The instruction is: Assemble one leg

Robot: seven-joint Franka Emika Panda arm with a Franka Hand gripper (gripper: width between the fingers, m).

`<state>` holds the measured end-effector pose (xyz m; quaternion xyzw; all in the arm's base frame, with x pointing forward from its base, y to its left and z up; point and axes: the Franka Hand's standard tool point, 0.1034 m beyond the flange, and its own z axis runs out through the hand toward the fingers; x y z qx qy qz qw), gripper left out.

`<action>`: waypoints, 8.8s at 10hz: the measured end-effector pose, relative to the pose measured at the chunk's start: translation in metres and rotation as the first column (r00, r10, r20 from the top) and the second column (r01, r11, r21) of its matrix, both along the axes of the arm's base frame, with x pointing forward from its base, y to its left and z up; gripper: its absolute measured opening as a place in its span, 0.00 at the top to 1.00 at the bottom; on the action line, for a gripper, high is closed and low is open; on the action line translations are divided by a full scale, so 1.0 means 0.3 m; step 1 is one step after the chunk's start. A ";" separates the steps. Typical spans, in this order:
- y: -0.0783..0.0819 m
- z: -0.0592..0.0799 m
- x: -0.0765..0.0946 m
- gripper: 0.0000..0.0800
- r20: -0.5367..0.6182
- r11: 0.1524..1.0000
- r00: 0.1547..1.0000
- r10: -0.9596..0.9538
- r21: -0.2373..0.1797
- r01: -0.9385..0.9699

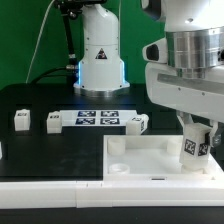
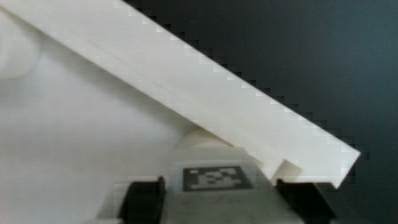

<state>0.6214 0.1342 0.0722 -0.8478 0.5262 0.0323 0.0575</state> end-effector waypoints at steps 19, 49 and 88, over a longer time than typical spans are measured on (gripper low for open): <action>-0.042 0.004 0.009 0.64 0.066 0.343 0.337 0.939 -0.105 -0.934; -0.055 0.002 0.010 0.30 0.070 0.199 0.192 0.979 -0.114 -0.973; -0.053 0.010 0.033 0.64 0.053 0.674 0.672 0.738 -0.079 -0.734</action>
Offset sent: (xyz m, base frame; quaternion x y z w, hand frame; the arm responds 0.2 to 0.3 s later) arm 0.0000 0.0000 0.0000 0.0000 0.0000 0.0000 1.0000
